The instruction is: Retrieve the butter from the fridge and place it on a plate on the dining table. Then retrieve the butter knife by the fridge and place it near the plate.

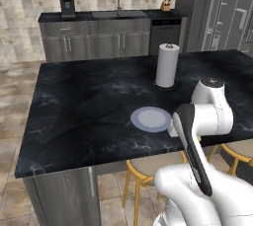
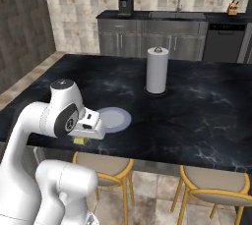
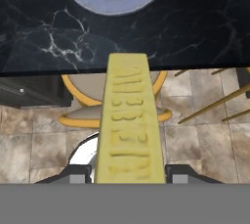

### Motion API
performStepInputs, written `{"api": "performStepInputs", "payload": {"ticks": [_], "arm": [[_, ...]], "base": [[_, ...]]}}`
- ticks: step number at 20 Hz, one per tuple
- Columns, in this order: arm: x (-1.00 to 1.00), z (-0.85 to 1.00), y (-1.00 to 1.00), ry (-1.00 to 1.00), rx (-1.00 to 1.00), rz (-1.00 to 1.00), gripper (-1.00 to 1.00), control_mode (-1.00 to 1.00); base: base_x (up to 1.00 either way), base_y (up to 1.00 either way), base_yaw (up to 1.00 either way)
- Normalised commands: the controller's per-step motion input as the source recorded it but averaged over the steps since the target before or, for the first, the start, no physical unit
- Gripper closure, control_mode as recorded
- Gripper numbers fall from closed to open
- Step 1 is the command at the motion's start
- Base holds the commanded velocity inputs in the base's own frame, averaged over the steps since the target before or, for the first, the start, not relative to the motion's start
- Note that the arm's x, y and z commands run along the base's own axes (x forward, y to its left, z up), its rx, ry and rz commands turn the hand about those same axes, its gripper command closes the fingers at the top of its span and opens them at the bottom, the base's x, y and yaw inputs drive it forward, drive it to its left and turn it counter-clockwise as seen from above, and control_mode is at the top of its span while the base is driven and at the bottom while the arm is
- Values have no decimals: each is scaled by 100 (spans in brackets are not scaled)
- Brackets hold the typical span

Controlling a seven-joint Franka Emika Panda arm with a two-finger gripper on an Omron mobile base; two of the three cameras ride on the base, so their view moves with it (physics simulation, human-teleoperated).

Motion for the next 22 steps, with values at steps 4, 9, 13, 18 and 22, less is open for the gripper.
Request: {"api": "performStepInputs", "payload": {"ticks": [4,9,13,18,22], "arm": [[31,0,5,0,0,0,100,-100],[82,0,6,1,2,0,100,-100],[94,0,11,1,0,0,100,-100],[87,-1,4,4,0,1,100,-100],[89,-15,0,0,-2,0,100,-100]], "base": [[19,6,0],[0,0,0],[0,0,0],[0,0,0],[0,0,0]]}}
